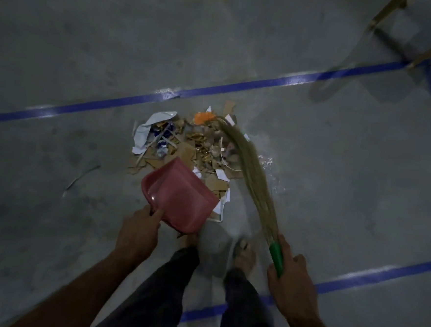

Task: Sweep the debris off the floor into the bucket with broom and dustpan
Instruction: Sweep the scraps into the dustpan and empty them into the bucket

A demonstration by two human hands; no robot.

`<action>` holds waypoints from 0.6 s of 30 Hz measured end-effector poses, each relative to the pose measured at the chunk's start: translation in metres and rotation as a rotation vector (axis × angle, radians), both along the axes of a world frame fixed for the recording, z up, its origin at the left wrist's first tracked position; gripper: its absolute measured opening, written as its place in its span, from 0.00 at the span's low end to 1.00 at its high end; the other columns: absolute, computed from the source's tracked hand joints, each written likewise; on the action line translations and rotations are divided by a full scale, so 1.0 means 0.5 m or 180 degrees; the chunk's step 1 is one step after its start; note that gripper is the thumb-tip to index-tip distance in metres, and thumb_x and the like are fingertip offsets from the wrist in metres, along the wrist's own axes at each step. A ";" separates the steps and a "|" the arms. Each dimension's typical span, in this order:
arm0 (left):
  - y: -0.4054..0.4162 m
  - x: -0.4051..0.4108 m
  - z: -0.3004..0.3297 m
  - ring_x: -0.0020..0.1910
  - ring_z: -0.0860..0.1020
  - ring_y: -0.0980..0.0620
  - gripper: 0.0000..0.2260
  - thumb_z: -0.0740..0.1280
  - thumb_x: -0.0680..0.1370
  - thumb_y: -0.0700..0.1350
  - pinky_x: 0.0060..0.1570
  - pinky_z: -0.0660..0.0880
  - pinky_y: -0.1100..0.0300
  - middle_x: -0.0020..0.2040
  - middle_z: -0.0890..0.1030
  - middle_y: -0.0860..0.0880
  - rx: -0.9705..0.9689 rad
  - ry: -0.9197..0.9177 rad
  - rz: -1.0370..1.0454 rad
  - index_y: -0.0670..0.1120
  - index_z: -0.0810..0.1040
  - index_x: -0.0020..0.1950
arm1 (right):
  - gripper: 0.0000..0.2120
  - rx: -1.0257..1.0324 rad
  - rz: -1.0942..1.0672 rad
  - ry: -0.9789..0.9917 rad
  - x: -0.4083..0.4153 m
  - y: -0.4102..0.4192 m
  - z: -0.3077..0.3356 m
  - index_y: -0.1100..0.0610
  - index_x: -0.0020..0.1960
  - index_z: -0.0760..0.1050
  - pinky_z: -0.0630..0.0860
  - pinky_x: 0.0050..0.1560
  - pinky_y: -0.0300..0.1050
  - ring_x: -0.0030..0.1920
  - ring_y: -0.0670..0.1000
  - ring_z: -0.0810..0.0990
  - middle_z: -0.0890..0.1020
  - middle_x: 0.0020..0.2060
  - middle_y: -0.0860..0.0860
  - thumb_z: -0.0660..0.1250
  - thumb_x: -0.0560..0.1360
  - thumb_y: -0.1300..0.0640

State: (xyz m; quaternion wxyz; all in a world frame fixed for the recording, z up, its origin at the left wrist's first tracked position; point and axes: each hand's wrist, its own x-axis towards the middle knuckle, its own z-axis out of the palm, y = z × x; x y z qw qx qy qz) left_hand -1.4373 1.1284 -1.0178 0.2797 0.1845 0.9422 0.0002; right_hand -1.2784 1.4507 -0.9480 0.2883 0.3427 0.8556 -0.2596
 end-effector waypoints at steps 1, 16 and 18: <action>0.014 -0.018 -0.040 0.43 0.77 0.46 0.15 0.69 0.76 0.40 0.35 0.65 0.57 0.48 0.78 0.46 -0.0051 -0.0045 -0.0011 0.52 0.77 0.62 | 0.33 -0.0025 0.0005 -0.0030 -0.025 0.013 -0.033 0.37 0.78 0.42 0.75 0.46 0.49 0.45 0.54 0.77 0.68 0.56 0.54 0.58 0.81 0.46; 0.128 -0.265 -0.594 0.51 0.79 0.38 0.12 0.63 0.78 0.42 0.47 0.77 0.47 0.56 0.80 0.41 -0.0197 0.0186 -0.0123 0.48 0.80 0.60 | 0.36 0.0525 0.0964 0.0057 -0.248 0.315 -0.559 0.39 0.79 0.46 0.69 0.35 0.46 0.35 0.53 0.71 0.68 0.44 0.52 0.61 0.79 0.57; 0.138 -0.295 -0.634 0.50 0.79 0.39 0.12 0.61 0.80 0.44 0.47 0.78 0.46 0.55 0.81 0.42 -0.0011 0.0315 -0.0269 0.48 0.81 0.59 | 0.36 0.0556 0.1277 -0.0105 -0.265 0.354 -0.610 0.38 0.79 0.49 0.70 0.35 0.46 0.37 0.55 0.73 0.69 0.45 0.51 0.61 0.78 0.57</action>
